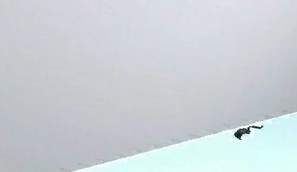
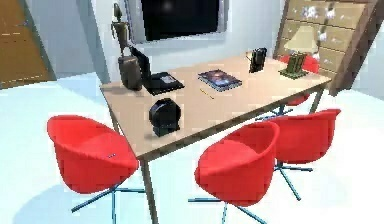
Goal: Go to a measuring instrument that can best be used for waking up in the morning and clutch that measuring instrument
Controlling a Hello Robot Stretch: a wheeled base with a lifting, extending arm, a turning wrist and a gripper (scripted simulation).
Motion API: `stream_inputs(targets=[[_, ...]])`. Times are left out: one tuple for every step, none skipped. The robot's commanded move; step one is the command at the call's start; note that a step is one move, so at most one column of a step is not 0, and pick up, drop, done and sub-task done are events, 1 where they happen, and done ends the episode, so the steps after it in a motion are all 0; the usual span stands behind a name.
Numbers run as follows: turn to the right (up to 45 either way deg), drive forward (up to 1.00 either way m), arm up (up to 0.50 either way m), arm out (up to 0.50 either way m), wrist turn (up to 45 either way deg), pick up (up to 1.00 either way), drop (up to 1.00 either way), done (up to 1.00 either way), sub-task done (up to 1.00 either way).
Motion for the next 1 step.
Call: stream_inputs(targets=[[45.0,0.0,0.0,0.0,0.0,0.0,0.0,0.0,0.0]])
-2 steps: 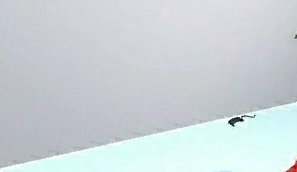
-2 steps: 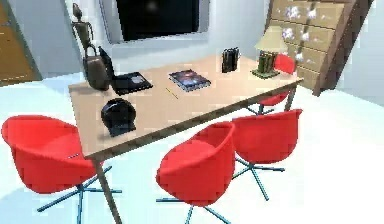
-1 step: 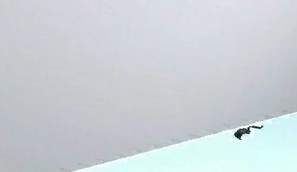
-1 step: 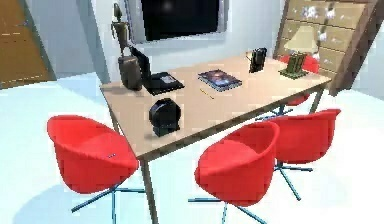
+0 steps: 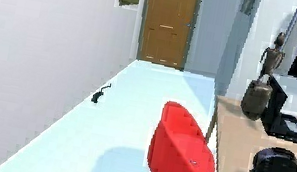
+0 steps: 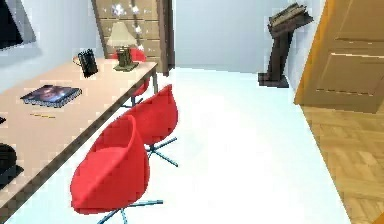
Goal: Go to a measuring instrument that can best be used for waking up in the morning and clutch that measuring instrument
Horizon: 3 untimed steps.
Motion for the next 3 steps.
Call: stream_inputs(targets=[[12.0,0.0,0.0,0.0,0.0,0.0,0.0,0.0,0.0],[0.0,0.5,0.0,0.0,0.0,0.0,0.0,0.0,0.0],[-33.0,0.0,0.0,0.0,0.0,0.0,0.0,0.0,0.0]])
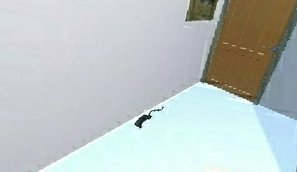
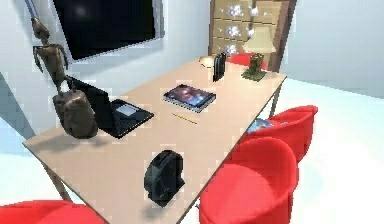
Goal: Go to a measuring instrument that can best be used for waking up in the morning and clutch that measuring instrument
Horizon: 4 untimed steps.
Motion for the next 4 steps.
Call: stream_inputs(targets=[[0.0,0.0,0.5,0.0,0.0,0.0,0.0,0.0,0.0],[0.0,0.0,0.38,0.0,0.0,0.0,0.0,0.0,0.0],[0.0,0.0,0.0,0.16,0.0,0.0,0.0,0.0,0.0],[0.0,0.0,0.0,0.0,45.0,0.0,0.0,0.0,0.0]])
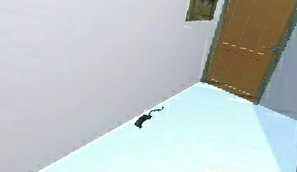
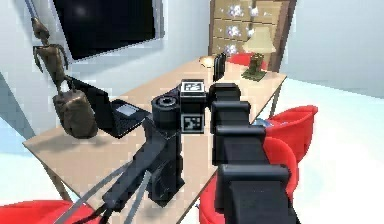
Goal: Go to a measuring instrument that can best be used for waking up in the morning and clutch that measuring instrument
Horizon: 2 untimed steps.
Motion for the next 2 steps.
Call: stream_inputs(targets=[[0.0,0.0,0.0,0.0,45.0,0.0,0.0,0.0,0.0],[0.0,0.0,0.0,0.0,45.0,0.0,0.0,0.0,0.0]])
